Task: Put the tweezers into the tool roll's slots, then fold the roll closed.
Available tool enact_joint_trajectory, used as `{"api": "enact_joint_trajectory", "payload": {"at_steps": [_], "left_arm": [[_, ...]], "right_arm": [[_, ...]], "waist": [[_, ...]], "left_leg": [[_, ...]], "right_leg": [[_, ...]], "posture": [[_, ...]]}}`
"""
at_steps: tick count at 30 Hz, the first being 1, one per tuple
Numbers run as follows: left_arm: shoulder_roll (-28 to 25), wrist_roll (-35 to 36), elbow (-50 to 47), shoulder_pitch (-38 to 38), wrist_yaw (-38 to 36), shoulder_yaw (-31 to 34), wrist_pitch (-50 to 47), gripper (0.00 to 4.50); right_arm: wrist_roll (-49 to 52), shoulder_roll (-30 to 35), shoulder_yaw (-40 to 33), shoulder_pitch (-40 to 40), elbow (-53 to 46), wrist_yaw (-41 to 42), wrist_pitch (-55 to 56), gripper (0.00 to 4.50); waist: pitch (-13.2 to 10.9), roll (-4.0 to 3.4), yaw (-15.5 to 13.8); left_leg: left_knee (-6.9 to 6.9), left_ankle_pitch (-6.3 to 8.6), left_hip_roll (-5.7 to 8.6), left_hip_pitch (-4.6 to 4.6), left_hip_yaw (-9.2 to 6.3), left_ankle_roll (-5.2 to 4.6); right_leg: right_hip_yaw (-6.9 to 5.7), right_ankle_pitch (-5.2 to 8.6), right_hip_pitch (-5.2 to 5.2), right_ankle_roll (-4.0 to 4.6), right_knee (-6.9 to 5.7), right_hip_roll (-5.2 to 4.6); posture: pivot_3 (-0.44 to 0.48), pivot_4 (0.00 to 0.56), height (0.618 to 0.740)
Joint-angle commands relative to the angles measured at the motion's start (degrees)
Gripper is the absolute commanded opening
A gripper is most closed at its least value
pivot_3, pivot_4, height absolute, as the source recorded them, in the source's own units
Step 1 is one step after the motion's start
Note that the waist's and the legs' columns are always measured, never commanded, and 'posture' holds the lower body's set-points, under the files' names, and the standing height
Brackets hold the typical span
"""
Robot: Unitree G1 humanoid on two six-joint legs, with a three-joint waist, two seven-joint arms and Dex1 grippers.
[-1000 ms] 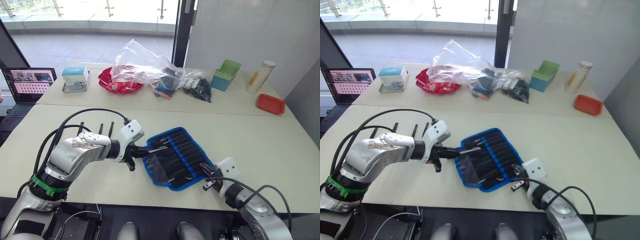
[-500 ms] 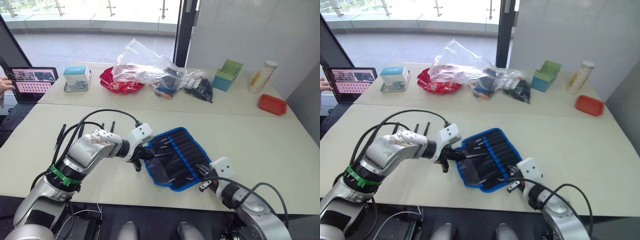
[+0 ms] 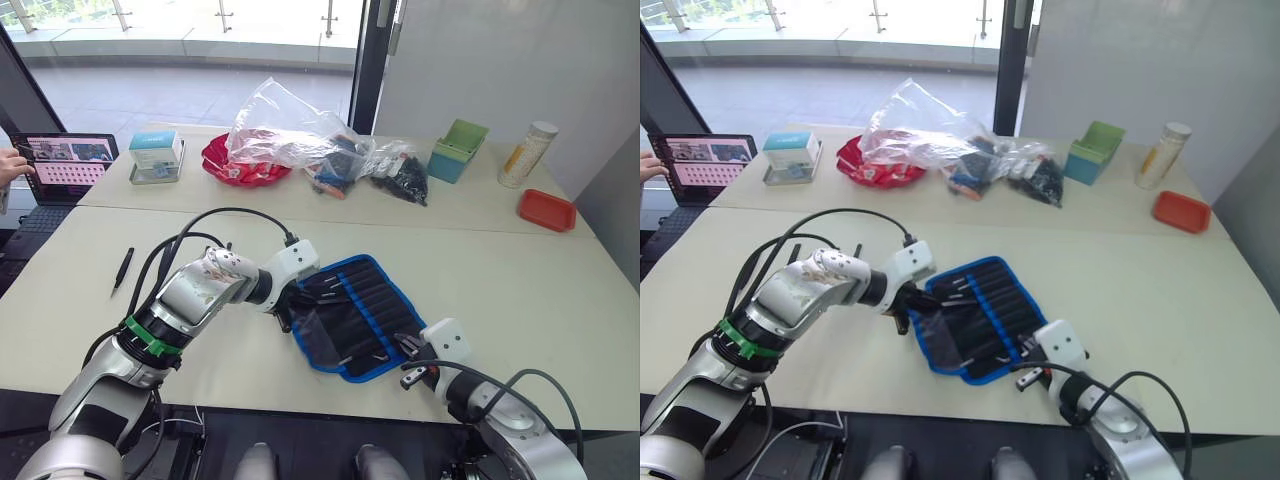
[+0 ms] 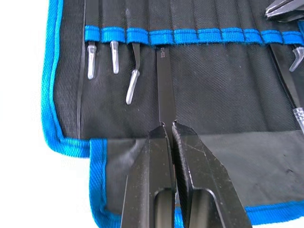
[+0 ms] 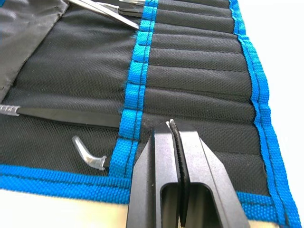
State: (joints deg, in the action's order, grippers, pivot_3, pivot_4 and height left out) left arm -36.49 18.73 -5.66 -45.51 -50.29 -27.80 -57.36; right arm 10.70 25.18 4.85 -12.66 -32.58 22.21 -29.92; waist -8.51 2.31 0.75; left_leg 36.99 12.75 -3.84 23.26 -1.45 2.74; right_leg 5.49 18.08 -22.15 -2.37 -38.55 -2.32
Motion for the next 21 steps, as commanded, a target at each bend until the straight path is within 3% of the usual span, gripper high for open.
{"api": "enact_joint_trajectory", "payload": {"at_steps": [1, 9, 21], "left_arm": [[0.4, -2.3, 0.2, -1.1, -1.2, -1.4, 1.9, 0.0], [5.2, -7.5, 4.2, -0.9, -0.3, -3.5, 7.6, 0.0], [17.1, -15.1, 20.6, -2.8, 1.1, -4.7, 18.9, 0.0]], "right_arm": [[-0.7, 0.7, 0.8, -1.9, 1.5, 0.3, -2.2, 0.02], [-0.6, 0.1, 1.6, -2.0, 0.1, 0.0, -3.3, 0.02], [-0.5, -0.1, 3.7, -0.8, -1.2, -0.1, -5.9, 0.02]], "waist": [[0.0, 0.0, 0.0], [0.0, 0.01, -0.1], [0.0, 0.0, 0.1]], "left_leg": [[0.0, 0.0, 0.0, 0.0, 0.0, 0.0], [0.04, 0.0, 0.02, 0.0, -0.01, 0.0], [0.11, 0.0, 0.04, -0.01, -0.09, -0.01]], "right_leg": [[0.0, 0.0, 0.0, 0.0, 0.0, 0.0], [0.0, 0.0, 0.06, -0.01, 0.01, 0.0], [0.01, 0.01, 0.09, -0.01, -0.04, 0.03]], "posture": [[0.0, 0.15, 0.723], [0.0, 0.15, 0.723], [0.0, 0.15, 0.723]]}}
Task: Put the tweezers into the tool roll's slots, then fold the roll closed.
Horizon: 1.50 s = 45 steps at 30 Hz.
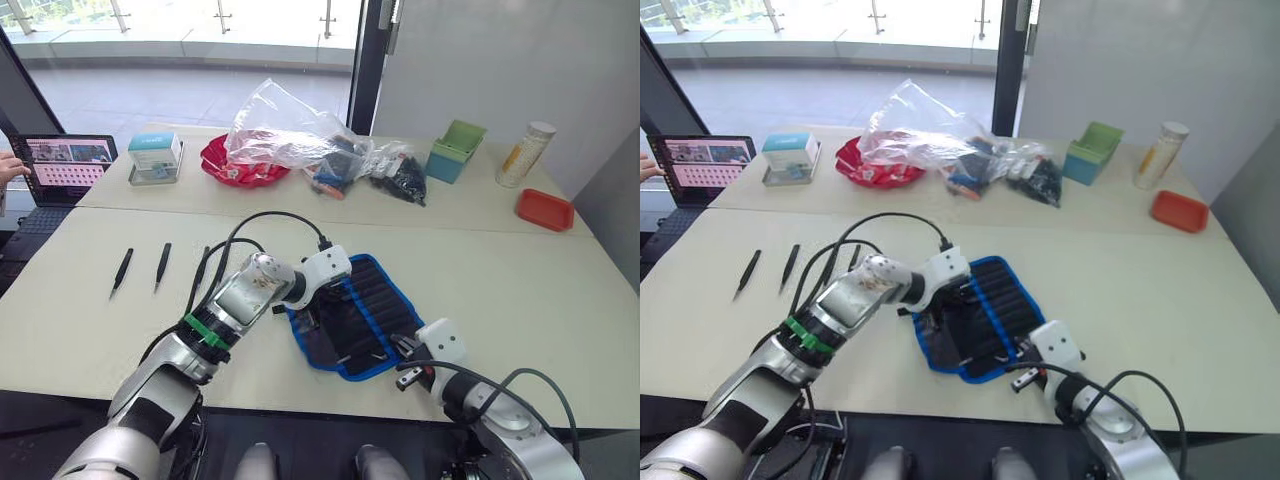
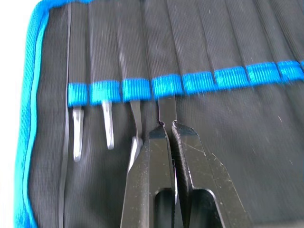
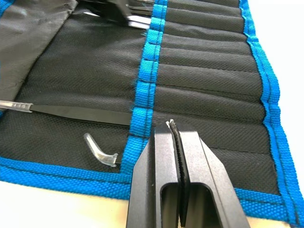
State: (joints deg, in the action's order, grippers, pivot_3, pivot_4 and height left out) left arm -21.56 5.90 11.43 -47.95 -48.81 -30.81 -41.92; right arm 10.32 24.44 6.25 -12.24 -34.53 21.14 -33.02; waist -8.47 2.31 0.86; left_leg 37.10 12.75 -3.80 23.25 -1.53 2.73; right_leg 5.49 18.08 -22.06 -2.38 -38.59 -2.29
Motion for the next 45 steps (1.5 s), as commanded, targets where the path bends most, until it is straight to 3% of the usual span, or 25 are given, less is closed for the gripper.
{"api": "enact_joint_trajectory", "payload": {"at_steps": [1, 7, 11, 15, 18, 24, 25, 29, 33, 39, 45], "left_arm": [[4.1, -2.7, 6.0, -0.6, 0.1, -1.6, 4.6, 0.0], [10.1, -6.0, 17.8, -2.0, 1.2, -0.9, 11.6, 0.0], [10.3, -4.8, 16.6, -1.7, -1.2, 1.7, 9.4, 0.0], [9.3, -4.8, 14.8, -1.5, -2.3, 3.5, 7.7, 1.31], [5.4, -3.5, 9.9, -1.1, -3.5, 7.3, 6.7, 2.32], [-2.9, 5.9, -4.9, 3.0, -5.3, 20.8, -0.6, 4.29], [-4.5, 8.1, -7.4, 4.4, -5.3, 24.4, -1.5, 4.44], [-9.3, 12.4, -15.3, 11.4, -2.1, 35.9, -2.4, 4.44], [-13.0, 13.0, -22.4, 24.0, 2.9, 47.4, 0.9, 4.44], [-10.5, 21.6, -25.3, 38.1, 11.8, 71.7, -5.0, 4.44], [-10.0, 20.2, -30.0, 53.9, 13.5, 77.5, 1.1, 4.44]], "right_arm": [[0.0, 0.8, 2.5, -1.3, 0.6, 1.2, -2.8, 0.02], [0.5, 0.8, 3.3, -1.6, -0.2, 1.4, -3.1, 0.02], [0.5, 0.7, 3.3, -1.3, -0.1, 1.5, -3.3, 0.02], [0.5, 0.4, 3.0, -0.8, 0.7, 1.3, -3.1, 0.0], [-0.5, 0.5, 3.3, -0.1, 2.0, 0.8, -3.1, 0.0], [-1.0, 0.9, 3.9, 1.0, 3.3, 0.6, -3.4, 0.0], [-1.0, 1.0, 3.8, 1.3, 3.5, 0.7, -3.4, 0.0], [-0.9, 1.2, 3.5, 1.8, 3.7, 0.8, -3.0, 0.0], [-1.0, 1.3, 3.4, 1.2, 4.3, 1.1, -2.6, 0.0], [-0.7, 1.2, 2.9, -0.5, 7.1, 2.2, 0.1, 0.0], [-0.3, 1.8, 2.6, -3.2, 9.1, 4.3, 3.9, 0.0]], "waist": [[0.0, -0.01, -0.1], [0.2, -0.06, -0.7], [0.3, -0.1, -0.8], [0.3, -0.16, -0.4], [0.3, -0.16, -0.1], [0.3, -0.26, 1.5], [0.3, -0.26, 1.5], [0.3, -0.26, 1.7], [0.3, -0.26, 1.7], [0.3, -0.08, 1.5], [0.4, 0.19, 0.9]], "left_leg": [[0.0, 0.0, 0.0, -0.01, -0.01, 0.0], [0.1, 0.0, 0.11, -0.23, -0.16, 0.0], [0.12, 0.0, 0.18, -0.49, -0.23, 0.0], [0.11, 0.0, 0.18, -0.47, -0.27, -0.01], [0.11, 0.0, 0.2, -0.46, -0.3, 0.0], [-0.05, 0.0, 0.06, -0.37, -0.4, -0.01], [-0.09, 0.0, 0.07, -0.36, -0.41, -0.01], [-0.15, 0.01, 0.06, -0.4, -0.42, 0.0], [-0.2, 0.01, 0.04, -0.43, -0.42, 0.0], [-0.21, 0.01, 0.02, -0.44, -0.42, 0.01], [-0.26, 0.05, 0.06, -0.54, -0.42, 0.07]], "right_leg": [[0.0, 0.0, 0.01, 0.0, 0.0, 0.0], [0.01, 0.05, 0.56, -0.1, 0.21, 0.0], [0.09, 0.2, 1.1, -0.29, 0.67, 0.0], [0.09, 0.21, 1.08, -0.29, 0.59, 0.0], [0.1, 0.21, 1.08, -0.29, 0.59, 0.0], [0.1, 0.24, 0.84, -0.21, 0.45, 0.18], [0.1, 0.24, 0.85, -0.21, 0.45, 0.18], [0.1, 0.23, 0.87, -0.2, 0.47, 0.15], [0.1, 0.23, 0.88, -0.2, 0.49, 0.14], [0.05, 0.23, 0.88, -0.19, 0.51, 0.11], [0.0, 0.26, 0.98, -0.11, 0.54, -0.02]], "posture": [[0.0, 0.15, 0.723], [0.0, 0.15, 0.723], [0.0, 0.15, 0.723], [0.0, 0.15, 0.723], [0.0, 0.15, 0.723], [0.0, 0.15, 0.723], [0.0, 0.15, 0.723], [0.0, 0.15, 0.723], [0.0, 0.15, 0.723], [0.0, 0.15, 0.723], [0.0, 0.15, 0.723]]}}
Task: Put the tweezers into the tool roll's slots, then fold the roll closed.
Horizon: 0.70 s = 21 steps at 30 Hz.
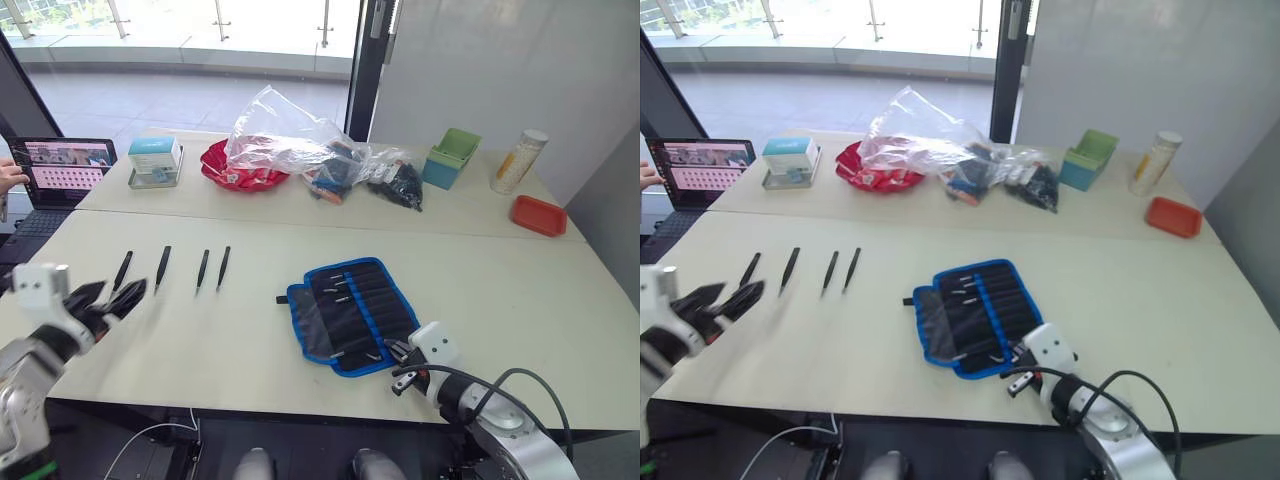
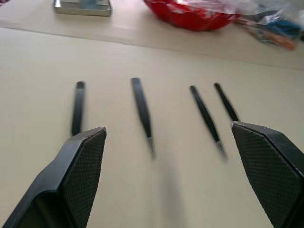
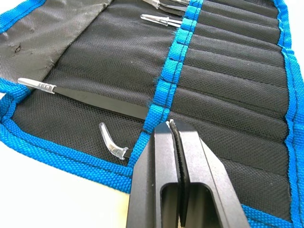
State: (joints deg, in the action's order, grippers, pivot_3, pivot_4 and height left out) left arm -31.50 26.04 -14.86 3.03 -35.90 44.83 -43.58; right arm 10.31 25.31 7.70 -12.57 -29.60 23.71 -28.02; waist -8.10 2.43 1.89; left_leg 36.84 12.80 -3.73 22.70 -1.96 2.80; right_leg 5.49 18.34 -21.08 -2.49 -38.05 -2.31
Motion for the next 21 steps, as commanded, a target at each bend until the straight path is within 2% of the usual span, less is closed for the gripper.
{"api": "enact_joint_trajectory", "payload": {"at_steps": [1, 6, 11, 21], "left_arm": [[0.0, 0.2, -4.0, 4.2, 1.1, 2.1, 3.3, 4.44], [1.1, 1.9, -5.1, 9.7, 2.5, 3.7, 5.6, 4.44], [-0.4, 0.4, -1.5, 10.4, 3.4, 2.1, 8.4, 4.44], [-6.1, -7.9, 25.5, -5.8, 3.2, -12.0, 20.1, 4.44]], "right_arm": [[-0.3, 1.0, 1.2, -2.9, 4.4, 1.9, -0.9, 0.0], [-0.1, 1.4, 0.9, -3.1, 4.7, 2.8, -0.2, 0.0], [0.1, 1.3, 0.7, -2.7, 4.6, 3.2, -0.4, 0.0], [1.1, -1.7, 0.3, -0.5, 3.4, 1.5, -2.1, 0.0]], "waist": [[0.1, 0.12, -0.4], [0.1, 0.25, -0.8], [0.1, 0.25, -0.8], [0.1, 0.34, -0.8]], "left_leg": [[0.0, 0.0, 0.0, -0.01, 0.0, 0.01], [0.0, 0.01, -0.03, -0.13, 0.07, 0.02], [-0.01, 0.02, -0.06, -0.15, 0.11, 0.03], [-0.05, 0.01, -0.09, -0.29, 0.2, 0.03]], "right_leg": [[-0.01, 0.0, 0.01, 0.01, 0.02, -0.01], [-0.02, 0.12, 0.08, 0.17, 0.07, -0.02], [-0.01, 0.16, 0.07, 0.21, 0.07, -0.02], [-0.01, 0.31, 0.09, 0.22, 0.05, 0.0]], "posture": [[0.0, 0.15, 0.723], [0.0, 0.15, 0.723], [0.0, 0.15, 0.723], [0.0, 0.15, 0.723]]}}
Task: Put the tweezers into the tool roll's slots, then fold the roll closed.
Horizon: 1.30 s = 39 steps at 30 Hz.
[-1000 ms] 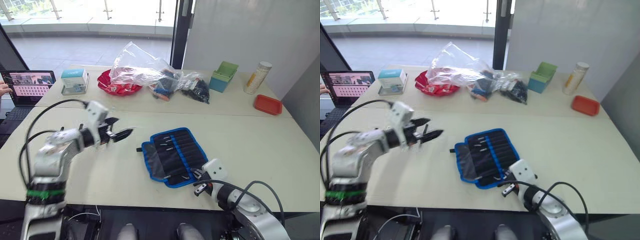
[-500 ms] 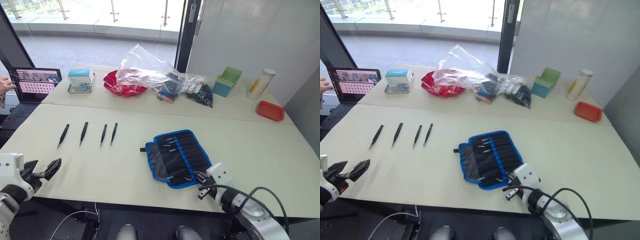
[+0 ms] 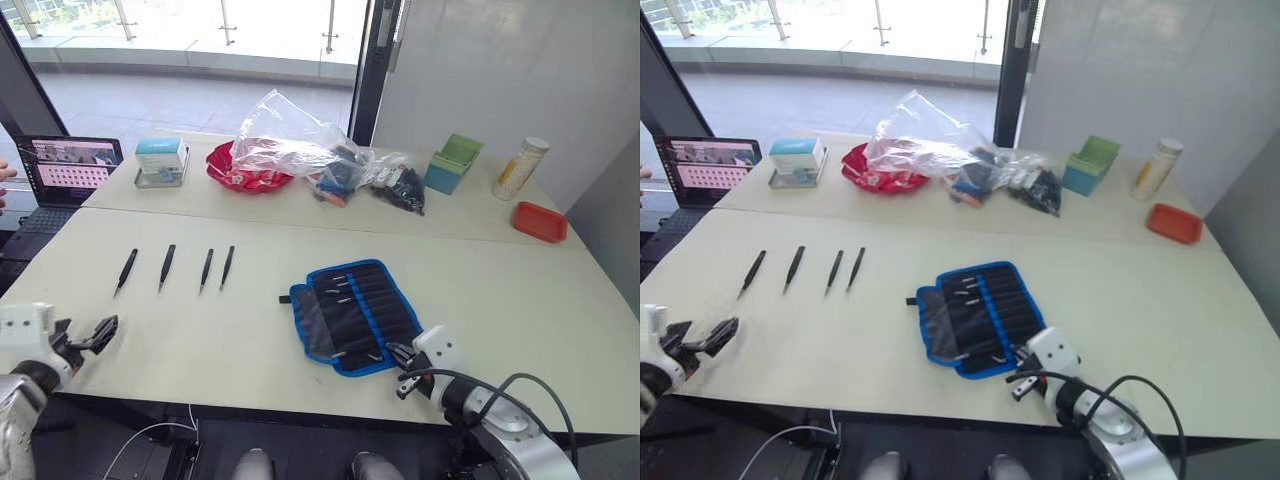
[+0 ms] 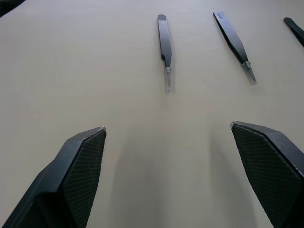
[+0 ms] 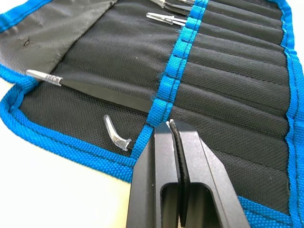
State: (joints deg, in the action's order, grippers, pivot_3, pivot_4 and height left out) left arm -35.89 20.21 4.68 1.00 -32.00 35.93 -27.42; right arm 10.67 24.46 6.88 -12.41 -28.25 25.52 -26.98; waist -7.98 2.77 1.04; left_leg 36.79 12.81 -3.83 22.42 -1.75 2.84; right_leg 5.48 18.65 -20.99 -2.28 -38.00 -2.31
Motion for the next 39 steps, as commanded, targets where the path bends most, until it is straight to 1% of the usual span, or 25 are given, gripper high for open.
{"api": "enact_joint_trajectory", "payload": {"at_steps": [1, 5, 8, 11, 13, 18, 22, 26, 28, 30, 32, 35, 38, 39], "left_arm": [[-2.2, -2.8, 9.1, -6.0, -1.2, -4.8, 5.3, 4.44], [-3.1, -6.5, 24.1, -15.2, -0.1, -9.5, 10.7, 4.44], [-3.3, -7.8, 32.7, -19.7, 0.2, -11.3, 13.9, 4.44], [-2.3, -8.0, 38.4, -22.8, -1.3, -12.9, 17.5, 3.64], [-1.4, -7.5, 40.9, -24.6, -2.7, -13.7, 18.4, 2.94], [-1.2, -7.8, 44.8, -26.9, -2.5, -13.9, 20.6, 1.32], [-1.6, -8.9, 46.9, -28.2, -0.8, -14.4, 22.7, 0.03], [-2.2, -8.8, 47.4, -29.6, -0.1, -14.4, 24.1, 0.03], [-2.8, -8.8, 46.9, -30.3, 1.7, -13.8, 24.6, 0.03], [-3.1, -8.5, 44.2, -30.9, 3.3, -13.2, 24.8, 0.03], [-2.5, -6.5, 36.7, -31.2, 3.6, -12.6, 23.8, 0.03], [-1.4, -4.4, 27.0, -30.7, 4.2, -12.2, 20.7, 0.03], [0.1, -3.0, 15.3, -30.5, 5.2, -14.3, 14.7, 0.03], [0.6, -2.3, 10.4, -30.2, 3.4, -17.0, 12.0, 0.03]], "right_arm": [[0.6, -1.0, 1.3, -0.5, 1.9, -0.3, -3.2, 0.0], [0.5, -1.3, 1.2, 0.2, 1.0, -0.7, -4.0, 0.0], [0.6, -1.6, 1.0, 0.6, 0.5, -1.1, -4.5, 0.0], [0.6, -1.9, 1.1, 0.6, -0.1, -1.4, -5.0, 0.0], [0.5, -2.0, 1.2, 0.3, -0.7, -1.7, -5.2, 0.0], [0.6, -1.7, 0.8, -0.1, -1.4, -2.0, -5.6, 0.0], [0.7, -1.4, 0.8, -0.3, -2.0, -2.0, -6.0, 0.0], [0.7, -1.2, 0.9, -0.2, -2.1, -1.9, -6.3, 0.0], [0.7, -1.2, 0.9, 0.0, -2.0, -1.9, -6.4, 0.0], [0.7, -1.2, 0.9, 0.0, -2.0, -1.8, -6.5, 0.0], [0.4, -1.0, 1.2, 0.1, -2.1, -1.7, -6.5, 0.0], [0.3, -0.8, 1.4, 0.3, -2.2, -1.7, -6.7, 0.0], [0.3, -0.9, 1.5, 0.8, -2.3, -2.0, -7.2, 0.0], [0.2, -1.0, 1.6, 0.9, -2.2, -2.2, -7.4, 0.0]], "waist": [[0.0, 0.0, 0.2], [0.0, -0.07, 0.0], [0.1, -0.27, -0.1], [0.3, -0.7, 0.0], [0.4, -0.95, -0.1], [0.4, -1.02, -0.3], [0.4, -1.04, -0.4], [0.4, -1.05, -0.4], [0.4, -1.04, -0.4], [0.4, -0.98, -0.3], [0.3, -0.79, -0.2], [0.1, -0.3, -0.2], [0.2, -0.1, 0.2], [0.2, -0.09, 0.2]], "left_leg": [[-0.02, 0.0, -0.01, -0.01, 0.0, 0.0], [-0.05, 0.0, -0.02, -0.04, 0.02, 0.0], [-0.05, -0.01, -0.02, -0.1, 0.05, -0.01], [-0.05, -0.01, -0.01, -0.16, 0.1, -0.01], [-0.05, -0.01, -0.01, -0.17, 0.12, -0.01], [-0.04, -0.01, 0.03, -0.17, 0.12, 0.0], [-0.04, -0.01, 0.03, -0.18, 0.11, 0.0], [-0.04, -0.01, 0.03, -0.2, 0.11, 0.0], [-0.04, -0.01, 0.03, -0.2, 0.1, 0.0], [-0.04, -0.01, 0.02, -0.18, 0.1, 0.0], [-0.04, -0.01, 0.01, -0.13, 0.1, 0.0], [-0.05, -0.03, -0.05, 0.16, 0.03, 0.03], [-0.05, -0.02, -0.05, 0.3, 0.0, 0.04], [-0.04, -0.01, -0.05, 0.3, 0.0, 0.06]], "right_leg": [[-0.01, 0.0, -0.01, 0.0, -0.02, 0.01], [-0.02, 0.0, -0.05, 0.0, -0.06, 0.03], [-0.02, 0.0, 0.0, 0.0, -0.06, 0.02], [0.01, 0.01, 0.06, -0.02, -0.06, 0.02], [0.02, 0.02, 0.06, -0.04, -0.07, 0.02], [0.03, 0.05, 0.15, -0.1, -0.05, 0.02], [0.03, 0.06, 0.15, -0.11, -0.05, 0.02], [0.02, 0.07, 0.17, -0.13, -0.06, 0.02], [0.02, 0.07, 0.17, -0.13, -0.05, 0.02], [0.02, 0.07, 0.16, -0.13, -0.05, 0.02], [0.01, 0.07, 0.1, -0.13, -0.06, 0.03], [-0.01, 0.05, -0.15, -0.1, -0.08, 0.09], [0.0, 0.03, -0.22, -0.1, -0.07, 0.09], [0.01, 0.03, -0.22, -0.1, -0.07, 0.08]], "posture": [[0.0, 0.15, 0.723], [0.0, 0.15, 0.723], [0.0, 0.15, 0.723], [0.0, 0.15, 0.723], [0.0, 0.15, 0.723], [0.0, 0.15, 0.723], [0.0, 0.15, 0.723], [0.0, 0.15, 0.723], [0.0, 0.15, 0.723], [0.0, 0.15, 0.723], [0.0, 0.15, 0.723], [0.0, 0.15, 0.723], [0.0, 0.15, 0.723], [0.0, 0.15, 0.723]]}}
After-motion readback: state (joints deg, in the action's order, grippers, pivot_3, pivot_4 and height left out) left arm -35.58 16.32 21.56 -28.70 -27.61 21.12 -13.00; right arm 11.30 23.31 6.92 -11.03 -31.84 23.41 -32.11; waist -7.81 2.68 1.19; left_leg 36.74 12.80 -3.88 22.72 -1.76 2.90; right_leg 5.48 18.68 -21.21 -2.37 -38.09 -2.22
